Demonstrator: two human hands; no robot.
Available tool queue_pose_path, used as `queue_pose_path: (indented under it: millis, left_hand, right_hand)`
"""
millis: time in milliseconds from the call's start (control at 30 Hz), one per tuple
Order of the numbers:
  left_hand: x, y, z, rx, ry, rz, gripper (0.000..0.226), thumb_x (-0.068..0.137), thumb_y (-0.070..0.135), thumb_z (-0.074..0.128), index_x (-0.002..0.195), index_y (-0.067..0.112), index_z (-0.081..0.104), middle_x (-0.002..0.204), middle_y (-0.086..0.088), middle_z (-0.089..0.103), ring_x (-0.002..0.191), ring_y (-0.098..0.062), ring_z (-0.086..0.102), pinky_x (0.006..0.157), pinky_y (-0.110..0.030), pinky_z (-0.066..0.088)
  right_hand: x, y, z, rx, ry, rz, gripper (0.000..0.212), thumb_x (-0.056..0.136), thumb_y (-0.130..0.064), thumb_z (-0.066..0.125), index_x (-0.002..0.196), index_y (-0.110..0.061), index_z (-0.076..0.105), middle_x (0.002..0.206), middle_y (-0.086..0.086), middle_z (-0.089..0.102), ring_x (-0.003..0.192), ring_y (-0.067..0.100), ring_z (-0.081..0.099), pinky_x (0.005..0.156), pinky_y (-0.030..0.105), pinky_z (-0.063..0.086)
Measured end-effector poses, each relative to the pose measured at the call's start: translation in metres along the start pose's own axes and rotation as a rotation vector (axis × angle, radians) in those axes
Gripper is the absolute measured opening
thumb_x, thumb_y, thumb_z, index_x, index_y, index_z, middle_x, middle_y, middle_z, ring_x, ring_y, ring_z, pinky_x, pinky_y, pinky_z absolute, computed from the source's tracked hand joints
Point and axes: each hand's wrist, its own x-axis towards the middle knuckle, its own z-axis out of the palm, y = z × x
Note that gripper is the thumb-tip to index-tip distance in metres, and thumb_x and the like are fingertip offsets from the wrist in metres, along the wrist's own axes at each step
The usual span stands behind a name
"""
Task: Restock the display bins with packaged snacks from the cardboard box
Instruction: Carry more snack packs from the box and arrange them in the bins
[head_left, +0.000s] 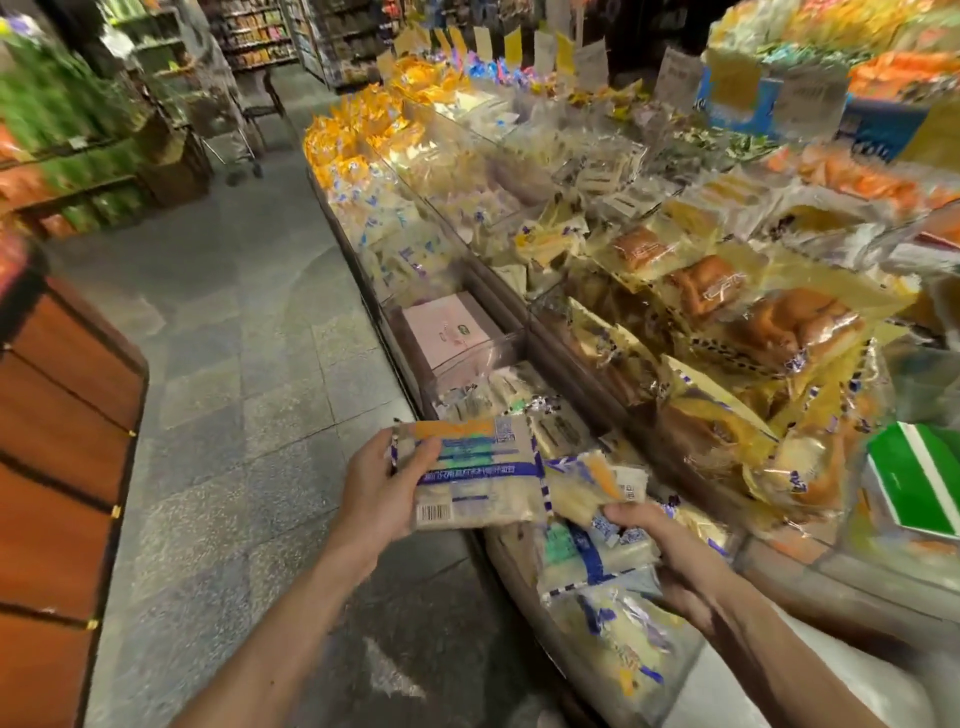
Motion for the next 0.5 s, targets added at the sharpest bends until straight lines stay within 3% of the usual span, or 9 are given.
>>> queue_pose_path:
  millis: [67,133,200,267,333,367,433,467,500]
  left_hand:
    - [0.023,0.006,0.002,0.014,-0.065,-0.014,0.016,0.095,0.019,0.065,0.110,0.014,0.063,0.097,-0.005,0.077,0.085,-0.019,0.075,0.064,-0.025,0.059]
    - [0.047,0.003,0.002,0.019,-0.134,-0.088,0.020,0.094,0.018,0.067,0.112,0.015,0.062,0.098,-0.004,0.077,0.086,-0.020,0.075,0.067,-0.032,0.060]
    - [0.067,-0.004,0.001,0.076,-0.266,-0.182,0.025,0.093,0.022,0.068,0.117,0.015,0.062,0.098,-0.005,0.077,0.078,-0.022,0.073,0.059,-0.036,0.057]
    - [0.085,-0.014,0.003,0.145,-0.447,-0.263,0.028,0.094,0.028,0.066,0.118,0.013,0.064,0.096,-0.009,0.076,0.064,-0.017,0.062,0.042,-0.025,0.041]
    - [0.108,-0.022,0.005,0.244,-0.554,-0.268,0.025,0.096,0.030,0.064,0.116,0.016,0.065,0.095,-0.006,0.076,0.058,-0.008,0.057,0.041,-0.020,0.035]
    - [0.121,-0.025,0.007,0.283,-0.590,-0.245,0.023,0.096,0.030,0.063,0.115,0.019,0.065,0.095,-0.002,0.076,0.061,-0.006,0.061,0.045,-0.019,0.040]
    - [0.145,-0.031,0.014,0.326,-0.618,-0.166,0.026,0.094,0.030,0.064,0.118,0.021,0.065,0.101,0.005,0.077,0.082,-0.015,0.073,0.069,-0.024,0.054]
    - [0.159,-0.034,0.018,0.329,-0.639,-0.145,0.030,0.092,0.029,0.065,0.121,0.020,0.064,0.102,0.005,0.077,0.089,-0.025,0.074,0.079,-0.031,0.056]
    - [0.171,-0.036,0.021,0.280,-0.657,-0.145,0.035,0.091,0.029,0.067,0.123,0.017,0.061,0.102,0.002,0.077,0.086,-0.032,0.073,0.076,-0.033,0.056]
  right_hand:
    - [0.020,-0.008,-0.003,-0.057,0.048,0.013,0.071,0.029,-0.044,0.096,0.096,-0.024,0.081,0.136,0.009,0.061,0.132,0.030,0.051,0.113,0.051,0.039]
    - [0.041,-0.008,-0.013,-0.078,0.096,0.016,0.080,0.024,-0.053,0.096,0.099,-0.031,0.080,0.145,0.005,0.054,0.142,0.030,0.038,0.120,0.054,0.026]
    - [0.048,-0.010,-0.013,-0.054,0.125,0.044,0.075,0.029,-0.051,0.095,0.100,-0.030,0.080,0.146,0.004,0.052,0.143,0.030,0.037,0.119,0.055,0.025]
    - [0.049,-0.016,-0.010,-0.019,0.166,0.059,0.068,0.039,-0.039,0.093,0.102,-0.021,0.078,0.138,0.006,0.058,0.132,0.029,0.048,0.107,0.050,0.041]
    - [0.053,-0.022,-0.006,-0.035,0.197,0.016,0.064,0.048,-0.030,0.091,0.105,-0.012,0.070,0.120,0.006,0.065,0.106,0.022,0.060,0.078,0.037,0.050]
    - [0.056,-0.025,-0.004,-0.051,0.199,-0.007,0.064,0.051,-0.030,0.092,0.106,-0.010,0.067,0.110,0.005,0.067,0.093,0.017,0.063,0.069,0.031,0.048]
    - [0.059,-0.030,0.001,-0.081,0.256,-0.037,0.053,0.064,-0.029,0.088,0.107,-0.009,0.064,0.098,0.000,0.070,0.074,0.011,0.068,0.059,0.026,0.048]
    - [0.064,-0.030,0.001,-0.085,0.322,-0.050,0.039,0.074,-0.026,0.081,0.105,-0.009,0.065,0.091,-0.004,0.072,0.070,0.015,0.071,0.054,0.024,0.051]
    - [0.067,-0.030,0.001,-0.094,0.370,-0.058,0.037,0.077,-0.032,0.079,0.103,-0.010,0.066,0.084,-0.007,0.075,0.079,0.026,0.072,0.059,0.023,0.055]
